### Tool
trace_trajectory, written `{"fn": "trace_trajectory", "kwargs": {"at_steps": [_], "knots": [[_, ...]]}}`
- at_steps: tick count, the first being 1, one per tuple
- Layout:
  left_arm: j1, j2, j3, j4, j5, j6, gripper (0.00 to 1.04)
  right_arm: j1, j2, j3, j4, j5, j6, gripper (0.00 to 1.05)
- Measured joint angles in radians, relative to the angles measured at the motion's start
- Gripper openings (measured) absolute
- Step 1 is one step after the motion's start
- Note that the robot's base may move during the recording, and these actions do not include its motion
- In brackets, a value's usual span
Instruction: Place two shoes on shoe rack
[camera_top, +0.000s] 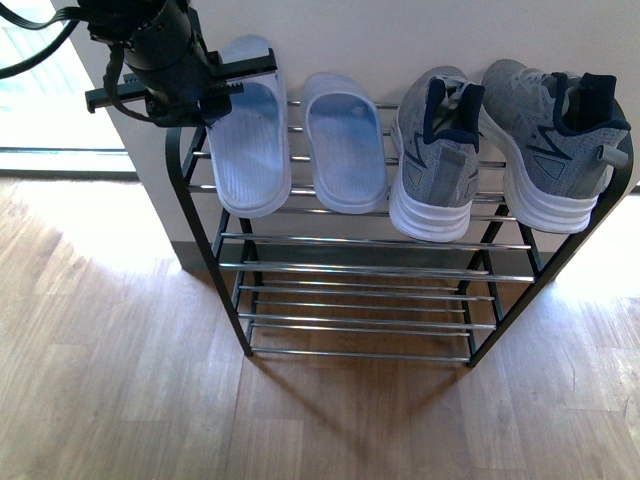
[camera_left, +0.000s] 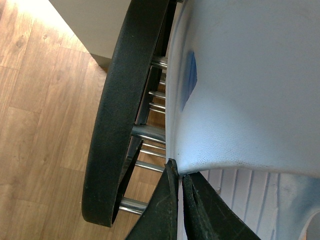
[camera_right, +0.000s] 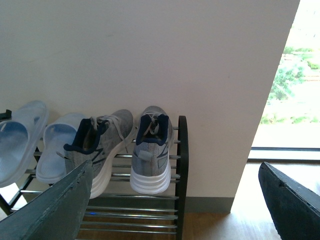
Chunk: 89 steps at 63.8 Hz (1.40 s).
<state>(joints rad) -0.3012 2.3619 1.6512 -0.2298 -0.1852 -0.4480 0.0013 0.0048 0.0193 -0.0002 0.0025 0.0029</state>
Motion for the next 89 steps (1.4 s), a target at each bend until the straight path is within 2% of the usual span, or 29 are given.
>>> {"fn": "trace_trajectory", "kwargs": {"at_steps": [6, 13, 19, 29, 36, 51, 65, 78, 89], "knots": [[-0.001, 0.01, 0.006, 0.001, -0.002, -0.005, 0.02, 0.0, 0.0, 0.0, 0.0, 0.0, 0.0, 0.96], [-0.002, 0.009, 0.005, 0.024, 0.017, -0.011, 0.29, 0.0, 0.0, 0.0, 0.0, 0.0, 0.0, 0.96], [-0.009, -0.001, -0.004, 0.043, 0.029, -0.013, 0.43, 0.0, 0.0, 0.0, 0.0, 0.0, 0.0, 0.96], [-0.031, -0.095, -0.079, 0.085, 0.006, -0.01, 0.8, 0.0, 0.0, 0.0, 0.0, 0.0, 0.0, 0.96], [-0.034, -0.171, -0.135, 0.116, -0.036, -0.005, 0.97, 0.0, 0.0, 0.0, 0.0, 0.0, 0.0, 0.96], [-0.031, -0.422, -0.362, 0.24, -0.2, 0.056, 0.95, 0.0, 0.0, 0.0, 0.0, 0.0, 0.0, 0.96], [0.008, -0.721, -0.614, 0.273, -0.319, 0.071, 0.95, 0.0, 0.0, 0.0, 0.0, 0.0, 0.0, 0.96], [0.043, -1.058, -0.821, 0.209, -0.438, 0.071, 0.95, 0.0, 0.0, 0.0, 0.0, 0.0, 0.0, 0.96], [0.038, -1.337, -0.961, 0.068, -0.534, 0.033, 0.95, 0.0, 0.0, 0.0, 0.0, 0.0, 0.0, 0.96]]}}
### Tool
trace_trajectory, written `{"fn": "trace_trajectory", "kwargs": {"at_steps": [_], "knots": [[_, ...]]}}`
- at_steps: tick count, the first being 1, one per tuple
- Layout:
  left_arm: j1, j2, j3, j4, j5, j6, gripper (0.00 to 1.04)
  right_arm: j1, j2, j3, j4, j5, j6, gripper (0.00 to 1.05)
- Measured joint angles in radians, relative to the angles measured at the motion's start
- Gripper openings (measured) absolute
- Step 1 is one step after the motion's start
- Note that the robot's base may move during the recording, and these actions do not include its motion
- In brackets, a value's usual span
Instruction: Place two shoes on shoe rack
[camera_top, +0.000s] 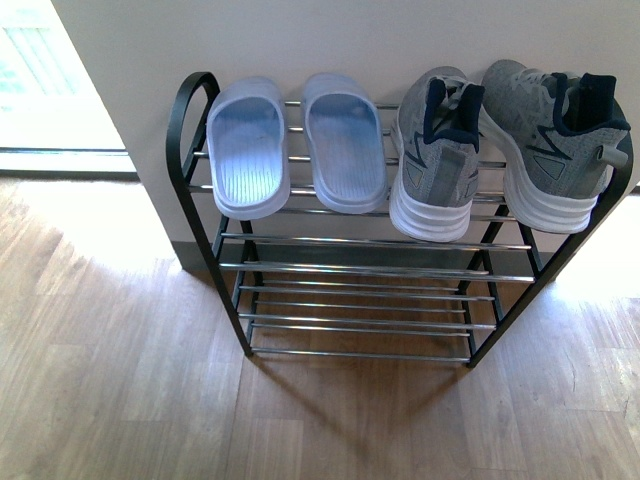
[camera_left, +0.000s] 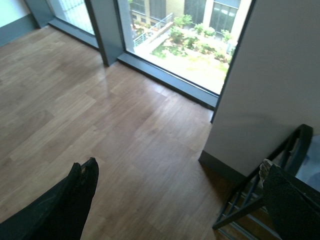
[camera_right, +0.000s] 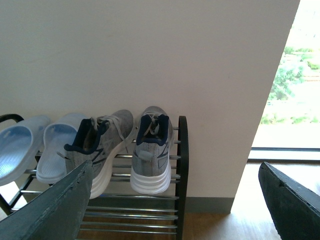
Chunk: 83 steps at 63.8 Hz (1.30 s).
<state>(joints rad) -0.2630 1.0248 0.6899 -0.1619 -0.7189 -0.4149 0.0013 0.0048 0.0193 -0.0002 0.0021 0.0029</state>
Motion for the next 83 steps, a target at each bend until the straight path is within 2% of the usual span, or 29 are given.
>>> {"fn": "trace_trajectory", "kwargs": {"at_steps": [11, 22, 23, 25, 26, 28, 29, 32, 35, 37, 39, 51, 83], "knots": [[-0.015, -0.261, -0.114, -0.121, -0.101, -0.041, 0.95, 0.0, 0.0, 0.0, 0.0, 0.0, 0.0, 0.96], [-0.015, -0.343, -0.142, -0.145, -0.114, -0.066, 0.95, 0.0, 0.0, 0.0, 0.0, 0.0, 0.0, 0.96], [-0.005, -0.355, -0.154, -0.117, -0.073, -0.04, 0.94, 0.0, 0.0, 0.0, 0.0, 0.0, 0.0, 0.96], [0.043, -0.394, -0.216, 0.031, 0.118, 0.032, 0.87, 0.0, 0.0, 0.0, 0.0, 0.0, 0.0, 0.96], [0.074, -0.426, -0.272, 0.137, 0.245, 0.085, 0.82, 0.0, 0.0, 0.0, 0.0, 0.0, 0.0, 0.96], [0.111, -0.474, -0.352, 0.28, 0.424, 0.203, 0.73, 0.0, 0.0, 0.0, 0.0, 0.001, 0.0, 0.96], [0.12, -0.488, -0.373, 0.319, 0.476, 0.23, 0.69, 0.0, 0.0, 0.0, 0.0, 0.002, 0.0, 0.96], [0.135, -0.518, -0.409, 0.377, 0.571, 0.296, 0.6, 0.0, 0.0, 0.0, 0.0, 0.0, 0.0, 0.96], [0.148, -0.542, -0.435, 0.393, 0.608, 0.341, 0.51, 0.0, 0.0, 0.0, 0.0, -0.001, 0.0, 0.96], [0.193, -0.564, -0.459, 0.394, 0.679, 0.365, 0.42, 0.0, 0.0, 0.0, 0.0, 0.0, 0.0, 0.96], [0.229, -0.578, -0.48, 0.395, 0.706, 0.378, 0.35, 0.0, 0.0, 0.0, 0.0, -0.001, 0.0, 0.96], [0.258, -0.641, -0.546, 0.396, 0.718, 0.396, 0.01, 0.0, 0.0, 0.0, 0.0, 0.0, 0.0, 0.96], [0.26, -0.803, -0.639, 0.337, 0.718, 0.404, 0.01, 0.0, 0.0, 0.0, 0.0, 0.0, 0.0, 0.96]]}}
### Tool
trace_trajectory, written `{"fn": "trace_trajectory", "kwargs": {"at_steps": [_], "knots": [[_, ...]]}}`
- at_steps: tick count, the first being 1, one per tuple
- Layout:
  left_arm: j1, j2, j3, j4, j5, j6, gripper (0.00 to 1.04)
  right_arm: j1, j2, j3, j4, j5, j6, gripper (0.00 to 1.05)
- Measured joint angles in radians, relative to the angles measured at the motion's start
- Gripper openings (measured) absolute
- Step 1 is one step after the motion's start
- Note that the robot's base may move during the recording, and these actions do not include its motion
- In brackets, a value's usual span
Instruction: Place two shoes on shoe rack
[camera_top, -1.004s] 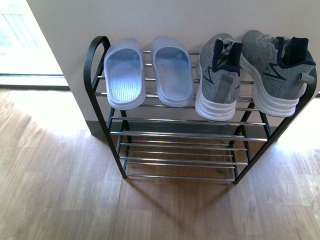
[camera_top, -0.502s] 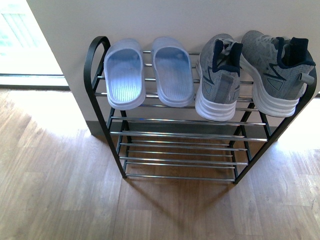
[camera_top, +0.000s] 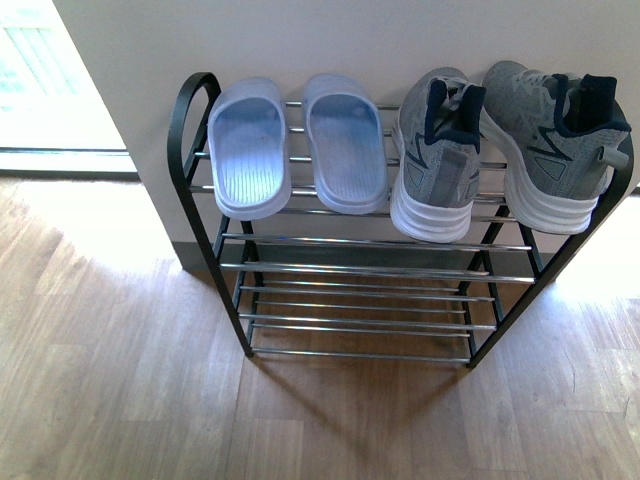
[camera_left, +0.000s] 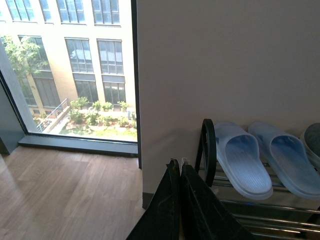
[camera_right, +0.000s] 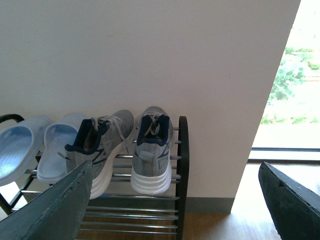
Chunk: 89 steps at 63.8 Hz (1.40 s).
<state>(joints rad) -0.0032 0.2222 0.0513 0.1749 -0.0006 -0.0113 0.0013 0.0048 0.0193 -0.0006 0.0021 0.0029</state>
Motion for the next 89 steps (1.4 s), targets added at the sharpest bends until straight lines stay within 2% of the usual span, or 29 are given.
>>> {"fn": "trace_trajectory", "kwargs": {"at_steps": [11, 17, 44, 46, 52, 74, 76, 89], "knots": [[0.0, -0.042, -0.027, -0.006, 0.0, 0.0, 0.01, 0.0, 0.0, 0.0, 0.0, 0.0, 0.0, 0.96], [0.0, -0.184, -0.035, -0.164, 0.0, 0.0, 0.01, 0.0, 0.0, 0.0, 0.0, 0.0, 0.0, 0.96], [0.001, -0.206, -0.036, -0.175, 0.0, 0.0, 0.01, 0.0, 0.0, 0.0, 0.0, 0.0, 0.0, 0.96], [0.001, -0.206, -0.036, -0.175, 0.0, 0.0, 0.06, 0.0, 0.0, 0.0, 0.0, 0.0, 0.0, 0.96], [0.001, -0.206, -0.036, -0.175, 0.0, 0.0, 0.33, 0.0, 0.0, 0.0, 0.0, 0.0, 0.0, 0.96], [0.001, -0.206, -0.036, -0.175, 0.0, 0.0, 0.93, 0.0, 0.0, 0.0, 0.0, 0.0, 0.0, 0.96], [0.001, -0.206, -0.036, -0.175, 0.0, 0.001, 0.97, 0.0, 0.0, 0.0, 0.0, 0.0, 0.0, 0.96], [0.001, -0.206, -0.036, -0.175, 0.0, 0.002, 0.95, 0.0, 0.0, 0.0, 0.0, 0.0, 0.0, 0.96]]}}
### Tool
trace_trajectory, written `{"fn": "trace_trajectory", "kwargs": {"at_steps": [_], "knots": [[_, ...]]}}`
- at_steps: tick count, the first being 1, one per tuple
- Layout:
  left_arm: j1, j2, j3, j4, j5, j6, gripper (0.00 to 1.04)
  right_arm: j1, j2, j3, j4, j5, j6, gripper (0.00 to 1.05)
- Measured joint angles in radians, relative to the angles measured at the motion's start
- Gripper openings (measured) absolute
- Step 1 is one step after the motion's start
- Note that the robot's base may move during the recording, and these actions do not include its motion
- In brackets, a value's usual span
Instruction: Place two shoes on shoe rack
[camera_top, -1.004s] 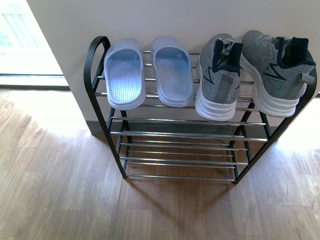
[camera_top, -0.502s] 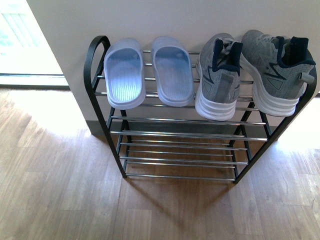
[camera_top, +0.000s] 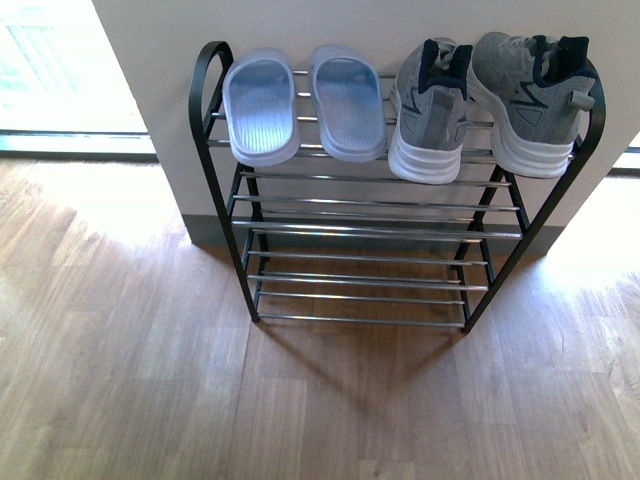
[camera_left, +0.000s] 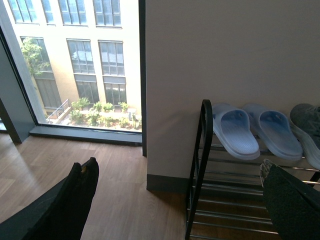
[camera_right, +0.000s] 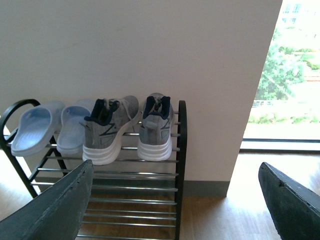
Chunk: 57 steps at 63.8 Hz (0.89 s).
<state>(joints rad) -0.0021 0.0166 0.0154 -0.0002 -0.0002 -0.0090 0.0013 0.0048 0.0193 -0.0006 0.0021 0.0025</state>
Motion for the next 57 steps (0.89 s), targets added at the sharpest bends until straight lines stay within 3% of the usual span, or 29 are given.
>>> {"fn": "trace_trajectory", "kwargs": {"at_steps": [57], "knots": [[0.0, 0.0, 0.0, 0.0, 0.0, 0.0, 0.95, 0.0, 0.0, 0.0, 0.0, -0.001, 0.0, 0.96]]}}
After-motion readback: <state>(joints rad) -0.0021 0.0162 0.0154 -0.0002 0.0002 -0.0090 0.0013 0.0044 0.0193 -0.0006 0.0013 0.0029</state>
